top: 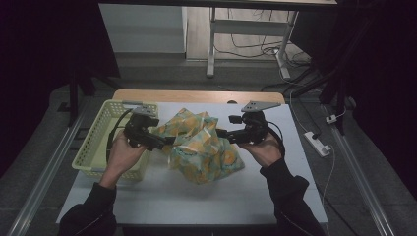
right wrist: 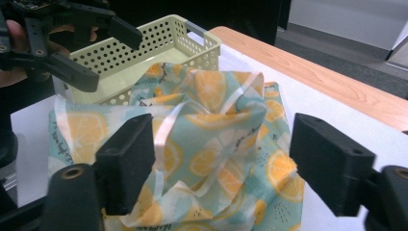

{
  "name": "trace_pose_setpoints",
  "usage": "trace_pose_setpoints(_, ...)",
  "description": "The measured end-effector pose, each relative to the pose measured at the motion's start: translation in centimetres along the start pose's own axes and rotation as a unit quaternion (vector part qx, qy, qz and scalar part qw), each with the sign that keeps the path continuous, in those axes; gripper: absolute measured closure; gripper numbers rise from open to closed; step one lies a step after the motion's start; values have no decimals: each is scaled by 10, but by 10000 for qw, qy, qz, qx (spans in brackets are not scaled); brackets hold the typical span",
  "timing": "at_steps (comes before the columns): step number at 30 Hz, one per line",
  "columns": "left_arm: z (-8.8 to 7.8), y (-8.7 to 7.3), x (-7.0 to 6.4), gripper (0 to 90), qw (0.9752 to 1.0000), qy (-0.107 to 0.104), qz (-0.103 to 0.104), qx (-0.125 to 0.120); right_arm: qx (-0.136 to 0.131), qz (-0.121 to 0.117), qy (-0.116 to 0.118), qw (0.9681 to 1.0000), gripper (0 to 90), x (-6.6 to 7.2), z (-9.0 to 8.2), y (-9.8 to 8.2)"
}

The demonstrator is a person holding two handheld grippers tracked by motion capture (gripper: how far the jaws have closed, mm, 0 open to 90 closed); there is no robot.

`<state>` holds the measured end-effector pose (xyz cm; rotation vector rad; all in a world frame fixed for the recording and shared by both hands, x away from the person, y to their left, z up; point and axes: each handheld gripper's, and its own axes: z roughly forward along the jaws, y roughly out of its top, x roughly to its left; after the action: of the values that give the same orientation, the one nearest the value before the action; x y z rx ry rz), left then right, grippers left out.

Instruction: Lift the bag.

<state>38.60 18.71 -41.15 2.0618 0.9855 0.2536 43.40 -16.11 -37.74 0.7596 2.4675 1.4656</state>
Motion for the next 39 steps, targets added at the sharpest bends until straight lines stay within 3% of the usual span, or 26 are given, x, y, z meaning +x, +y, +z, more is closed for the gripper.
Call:
trace_pose_setpoints(6,-4,-15,3,8,9999,22,-71,-84,42,66,-25,10000,158,-1,1,-11)
trace_pose_setpoints(13,-5,-35,1,0,9997,-20,-68,-251,133,-12,-116,9998,91,0,3,-18)
trace_pose_setpoints(16,-3,-42,2,0,9998,40,-90,-153,165,-43,-145,9997,65,1,4,-22)
trace_pose_setpoints(20,-5,-50,2,0,9995,29,-176,-253,176,-36,-188,9997,25,0,5,-30)
trace_pose_setpoints(28,-6,-58,-8,0,9996,-1,-77,-258,189,-69,-166,9997,17,3,3,-40)
trace_pose_setpoints(39,-10,-73,-18,0,9996,4,-197,-216,318,-230,-293,9988,8,12,-2,-54)
